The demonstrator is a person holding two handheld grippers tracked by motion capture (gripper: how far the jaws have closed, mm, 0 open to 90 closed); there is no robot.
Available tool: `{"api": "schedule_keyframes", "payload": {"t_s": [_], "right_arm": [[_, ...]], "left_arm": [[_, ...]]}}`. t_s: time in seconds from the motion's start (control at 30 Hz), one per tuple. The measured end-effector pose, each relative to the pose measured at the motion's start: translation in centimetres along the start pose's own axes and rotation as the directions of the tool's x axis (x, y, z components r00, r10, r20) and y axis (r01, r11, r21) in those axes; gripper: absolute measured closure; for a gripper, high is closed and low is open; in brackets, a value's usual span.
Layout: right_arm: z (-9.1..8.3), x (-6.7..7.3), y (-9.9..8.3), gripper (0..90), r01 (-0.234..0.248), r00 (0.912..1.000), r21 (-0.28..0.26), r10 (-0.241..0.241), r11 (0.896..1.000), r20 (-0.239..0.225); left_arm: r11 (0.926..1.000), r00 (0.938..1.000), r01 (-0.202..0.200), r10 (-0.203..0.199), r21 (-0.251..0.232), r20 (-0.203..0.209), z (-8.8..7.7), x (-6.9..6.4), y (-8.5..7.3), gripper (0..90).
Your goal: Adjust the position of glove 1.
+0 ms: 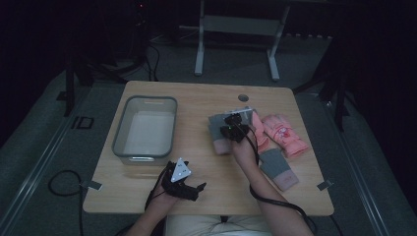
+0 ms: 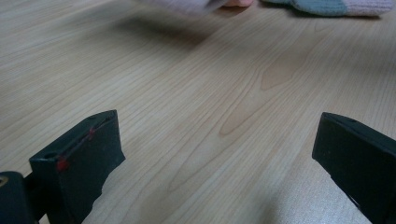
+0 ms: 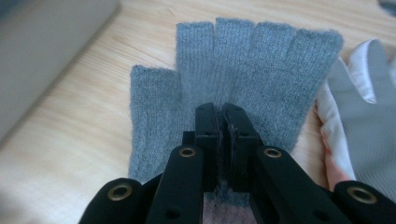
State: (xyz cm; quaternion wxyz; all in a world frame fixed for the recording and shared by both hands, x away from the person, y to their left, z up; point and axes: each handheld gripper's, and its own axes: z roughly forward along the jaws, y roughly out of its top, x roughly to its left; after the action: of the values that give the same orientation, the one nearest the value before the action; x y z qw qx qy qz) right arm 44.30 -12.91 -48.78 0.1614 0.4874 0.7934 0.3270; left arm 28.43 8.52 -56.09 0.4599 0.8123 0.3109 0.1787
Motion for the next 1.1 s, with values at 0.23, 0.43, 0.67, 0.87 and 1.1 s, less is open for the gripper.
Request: {"api": "schedule_keyframes", "payload": {"t_s": [0.23, 0.43, 0.67, 0.87, 1.1], "right_arm": [[-4.7, 1.3, -1.9, 85.4, -0.009, 0.9998, -0.085, 0.008, 0.996, -0.020], [-7.2, 2.2, -5.8, 85.4, -0.041, 0.9988, -0.122, 0.038, 0.992, -0.030], [-7.9, 3.1, -8.9, 85.5, -0.088, 0.9957, -0.110, 0.084, 0.990, -0.041], [-6.6, 2.9, -10.8, 85.4, -0.125, 0.9918, -0.073, 0.122, 0.989, -0.037], [-5.5, 2.8, -12.3, 85.4, -0.152, 0.9883, -0.050, 0.151, 0.987, -0.020]], "left_arm": [[1.0000, 1.0000, -0.001, 0.001, 0.002, -0.003, 0.0, -0.1, 0.0, 1.2], [1.0000, 1.0000, -0.004, 0.004, 0.004, -0.006, 0.1, -0.1, 0.0, 1.2], [0.9999, 1.0000, -0.007, 0.007, 0.008, -0.002, 0.1, -0.1, 0.0, 1.2], [1.0000, 1.0000, -0.004, 0.004, 0.007, 0.001, 0.1, -0.1, 0.0, 1.2], [1.0000, 1.0000, -0.004, 0.004, 0.009, 0.000, 0.1, -0.1, 0.0, 1.2]]}}
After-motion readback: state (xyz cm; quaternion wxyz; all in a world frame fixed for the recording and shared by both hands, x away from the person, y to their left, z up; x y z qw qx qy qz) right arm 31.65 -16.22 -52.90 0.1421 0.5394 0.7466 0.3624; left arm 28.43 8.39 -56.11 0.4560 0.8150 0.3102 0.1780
